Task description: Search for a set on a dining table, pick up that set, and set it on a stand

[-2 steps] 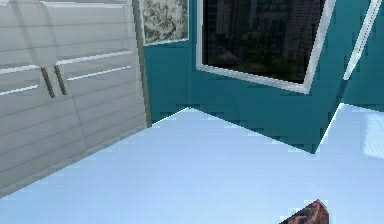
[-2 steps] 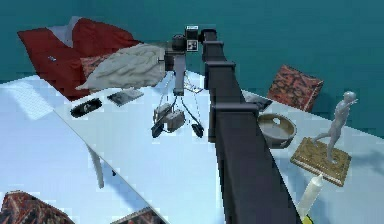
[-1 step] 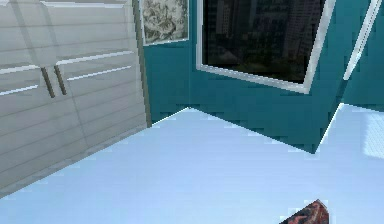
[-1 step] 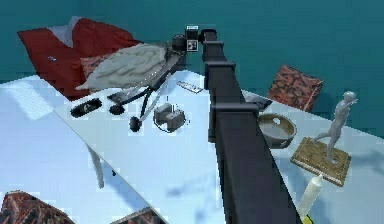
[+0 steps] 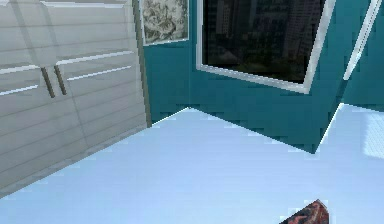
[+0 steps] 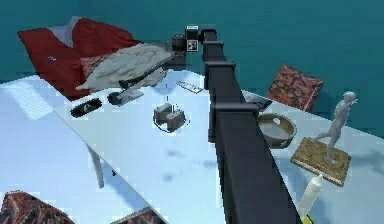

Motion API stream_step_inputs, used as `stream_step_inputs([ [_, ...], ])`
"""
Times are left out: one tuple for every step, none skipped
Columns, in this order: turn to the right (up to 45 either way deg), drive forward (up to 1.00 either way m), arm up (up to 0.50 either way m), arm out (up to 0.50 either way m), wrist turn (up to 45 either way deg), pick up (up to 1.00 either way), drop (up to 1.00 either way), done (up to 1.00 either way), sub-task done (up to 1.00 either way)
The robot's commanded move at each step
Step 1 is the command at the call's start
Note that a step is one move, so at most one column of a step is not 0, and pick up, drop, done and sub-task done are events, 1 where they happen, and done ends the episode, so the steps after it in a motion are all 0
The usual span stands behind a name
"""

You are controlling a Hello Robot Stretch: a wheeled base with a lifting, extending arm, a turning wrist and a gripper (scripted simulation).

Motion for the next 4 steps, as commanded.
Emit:
stream_step_inputs([
  [0.0,0.0,0.0,0.0,45.0,0.0,0.0,0.0,0.0],
  [0.0,0.0,0.0,0.0,21.0,0.0,0.0,0.0,0.0],
  [0.0,0.0,-0.28,0.0,0.0,0.0,0.0,0.0,0.0],
  [0.0,0.0,0.0,0.0,0.0,1.0,0.0,0.0,0.0],
])
